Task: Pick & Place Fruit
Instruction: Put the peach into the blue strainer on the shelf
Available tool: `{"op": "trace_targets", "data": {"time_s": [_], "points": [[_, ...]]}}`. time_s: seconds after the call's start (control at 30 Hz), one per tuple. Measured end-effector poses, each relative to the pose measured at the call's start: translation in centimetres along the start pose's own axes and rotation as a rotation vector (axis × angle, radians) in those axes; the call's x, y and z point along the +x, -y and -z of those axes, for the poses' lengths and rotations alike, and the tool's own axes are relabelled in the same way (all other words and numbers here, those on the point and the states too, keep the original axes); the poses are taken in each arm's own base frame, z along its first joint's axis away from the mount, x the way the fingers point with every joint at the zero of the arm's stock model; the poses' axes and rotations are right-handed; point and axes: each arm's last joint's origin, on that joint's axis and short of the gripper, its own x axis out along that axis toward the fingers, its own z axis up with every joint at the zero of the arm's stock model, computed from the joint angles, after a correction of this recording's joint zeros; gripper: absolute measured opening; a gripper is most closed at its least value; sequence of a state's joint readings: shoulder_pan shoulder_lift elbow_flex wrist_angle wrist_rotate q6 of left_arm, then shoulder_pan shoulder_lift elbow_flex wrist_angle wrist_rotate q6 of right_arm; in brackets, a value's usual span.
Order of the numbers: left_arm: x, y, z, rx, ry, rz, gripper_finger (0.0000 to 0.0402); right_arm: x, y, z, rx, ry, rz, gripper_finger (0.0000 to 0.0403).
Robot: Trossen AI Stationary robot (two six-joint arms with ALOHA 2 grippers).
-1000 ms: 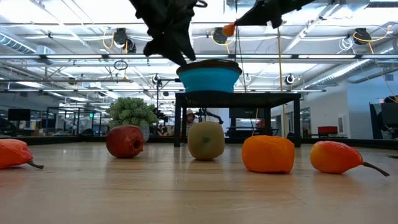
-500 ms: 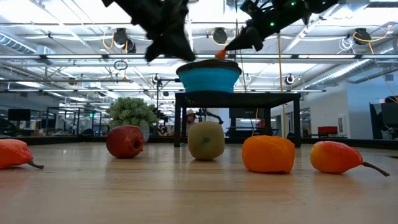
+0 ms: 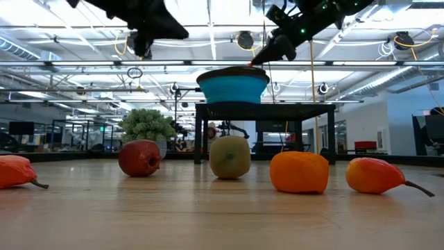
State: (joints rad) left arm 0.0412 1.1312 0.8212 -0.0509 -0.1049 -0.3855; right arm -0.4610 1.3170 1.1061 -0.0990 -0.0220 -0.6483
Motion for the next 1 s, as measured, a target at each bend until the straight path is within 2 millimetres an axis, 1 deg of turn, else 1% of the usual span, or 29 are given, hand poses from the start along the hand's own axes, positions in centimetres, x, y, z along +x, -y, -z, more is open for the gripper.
{"op": "trace_targets", "data": {"time_s": [0.03,0.13,0.23,0.33,0.47,0.57,0.63,0.73,1.0], "points": [[-0.4,0.1,-0.2,-0.006,0.03,0.015,0.0015,0.0,-0.1,0.1,0.001,-0.008,-0.017,0.0],[-1.6,-0.3,0.5,-0.002,0.034,0.017,0.0009,0.0,-0.3,0.3,0.002,-0.024,-0.03,0.0],[-3.0,-0.3,0.4,0.018,0.083,0.041,0.0002,0.0,-0.3,0.3,0.002,-0.03,-0.035,0.0],[-4.4,-0.4,0.3,0.029,0.123,0.055,0.0009,0.0,-0.3,0.4,0.003,-0.033,-0.04,0.0],[-5.8,-0.8,0.6,0.041,0.159,0.056,0.0016,0.9,-0.7,0.8,0.013,-0.036,-0.095,0.0],[-6.6,-0.9,0.7,0.045,0.188,0.066,0.0015,1.3,-0.8,1.0,-0.001,-0.039,-0.096,0.0],[-6.9,-1.1,1.2,0.045,0.177,0.062,0.001,1.3,-0.8,0.9,-0.003,-0.036,-0.093,0.0],[-7.2,-1.2,1.2,0.038,0.192,0.068,0.0002,1.3,-0.7,0.8,-0.004,-0.025,-0.085,0.0],[-7.2,-1.2,1.2,0.048,0.196,0.068,0.002,1.3,-0.7,0.8,-0.014,-0.019,-0.08,0.0012]]}}
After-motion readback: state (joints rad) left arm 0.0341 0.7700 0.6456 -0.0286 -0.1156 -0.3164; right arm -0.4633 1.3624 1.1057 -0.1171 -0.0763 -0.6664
